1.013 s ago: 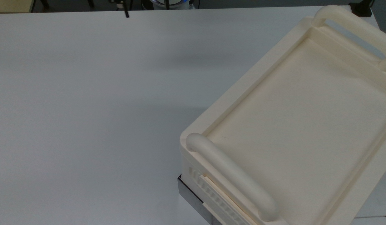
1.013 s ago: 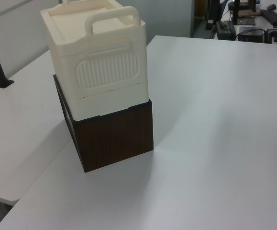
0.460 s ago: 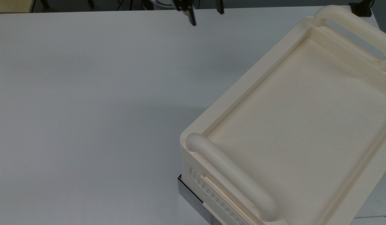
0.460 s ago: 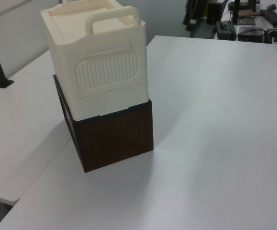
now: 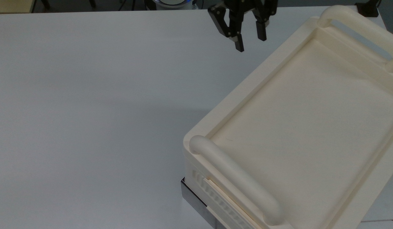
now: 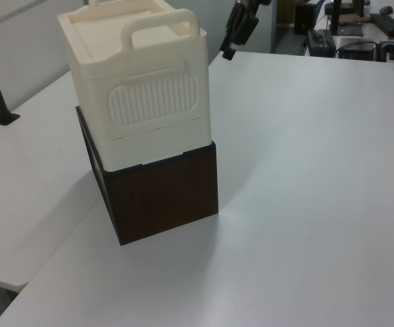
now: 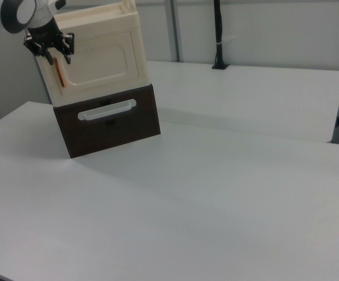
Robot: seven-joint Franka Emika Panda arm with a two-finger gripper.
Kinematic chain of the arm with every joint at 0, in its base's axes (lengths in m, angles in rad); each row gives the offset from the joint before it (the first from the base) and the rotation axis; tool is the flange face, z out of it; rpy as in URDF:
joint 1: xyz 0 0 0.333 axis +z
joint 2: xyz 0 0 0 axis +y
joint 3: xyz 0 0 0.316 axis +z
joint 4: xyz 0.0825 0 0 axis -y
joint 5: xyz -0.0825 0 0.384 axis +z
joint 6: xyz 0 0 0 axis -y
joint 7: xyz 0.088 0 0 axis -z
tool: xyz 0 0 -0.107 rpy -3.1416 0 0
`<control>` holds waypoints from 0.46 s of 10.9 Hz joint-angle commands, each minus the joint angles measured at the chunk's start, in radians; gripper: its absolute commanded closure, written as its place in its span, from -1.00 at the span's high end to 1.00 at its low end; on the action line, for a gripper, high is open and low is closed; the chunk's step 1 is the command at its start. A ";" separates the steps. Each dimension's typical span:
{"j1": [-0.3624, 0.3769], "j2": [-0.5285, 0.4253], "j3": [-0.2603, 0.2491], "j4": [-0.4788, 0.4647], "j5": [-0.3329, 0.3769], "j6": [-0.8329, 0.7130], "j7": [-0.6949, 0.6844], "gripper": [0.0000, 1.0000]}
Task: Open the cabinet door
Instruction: 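Raise the gripper to the cream cabinet door's edge and grasp it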
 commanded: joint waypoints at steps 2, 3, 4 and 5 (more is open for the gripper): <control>0.030 0.024 0.009 0.020 0.014 0.042 0.029 0.06; 0.030 0.038 0.017 0.022 0.012 0.051 0.051 0.06; 0.030 0.043 0.025 0.022 0.012 0.077 0.061 0.06; 0.030 0.046 0.030 0.020 0.011 0.097 0.070 -0.01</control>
